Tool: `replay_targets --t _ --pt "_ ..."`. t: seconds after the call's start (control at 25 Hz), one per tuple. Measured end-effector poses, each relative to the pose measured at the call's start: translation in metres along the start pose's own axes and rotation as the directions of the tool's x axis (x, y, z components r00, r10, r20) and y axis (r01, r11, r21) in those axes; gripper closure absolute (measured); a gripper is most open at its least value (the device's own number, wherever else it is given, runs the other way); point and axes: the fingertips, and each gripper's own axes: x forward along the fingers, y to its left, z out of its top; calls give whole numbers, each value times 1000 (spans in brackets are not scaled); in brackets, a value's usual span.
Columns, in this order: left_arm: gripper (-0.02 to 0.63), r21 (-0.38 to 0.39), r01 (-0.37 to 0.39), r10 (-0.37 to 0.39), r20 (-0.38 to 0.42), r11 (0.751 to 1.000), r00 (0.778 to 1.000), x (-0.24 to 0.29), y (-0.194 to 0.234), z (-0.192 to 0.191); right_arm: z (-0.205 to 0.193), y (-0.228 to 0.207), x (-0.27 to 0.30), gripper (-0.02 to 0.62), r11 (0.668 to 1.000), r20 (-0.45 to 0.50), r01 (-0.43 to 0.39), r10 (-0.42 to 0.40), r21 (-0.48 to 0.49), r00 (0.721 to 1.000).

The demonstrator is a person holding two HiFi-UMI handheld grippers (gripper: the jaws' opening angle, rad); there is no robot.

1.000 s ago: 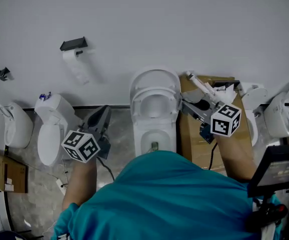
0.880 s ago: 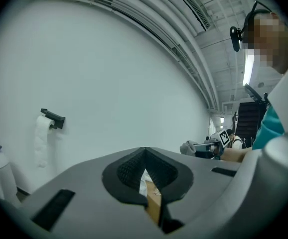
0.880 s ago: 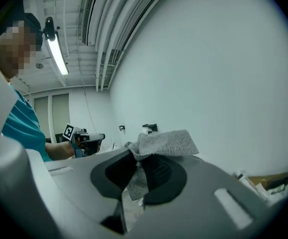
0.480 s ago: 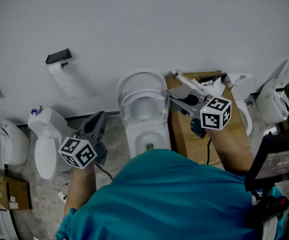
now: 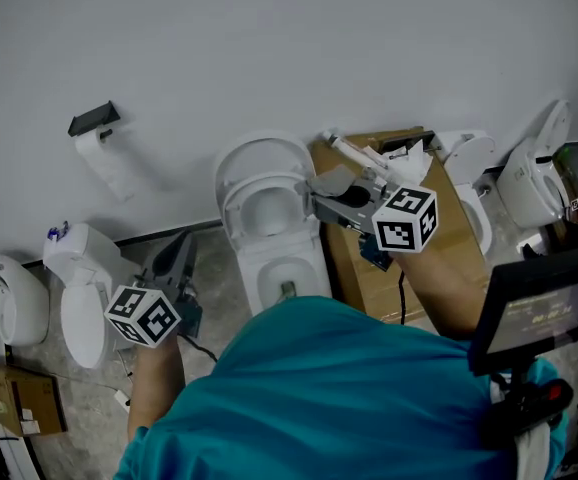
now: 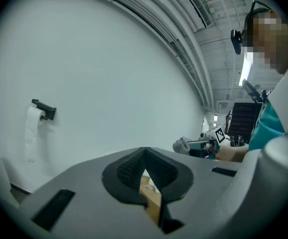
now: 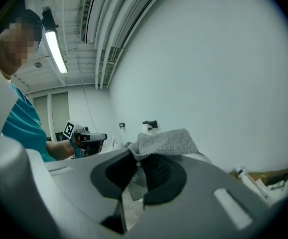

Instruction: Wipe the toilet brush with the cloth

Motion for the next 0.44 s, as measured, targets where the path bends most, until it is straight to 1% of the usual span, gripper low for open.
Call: replay_targets --t 0.44 --pt "597 -24 -8 8 -7 1000 1000 -7 -1 -7 -2 4 6 560 1000 -11 -22 22 -1 1000"
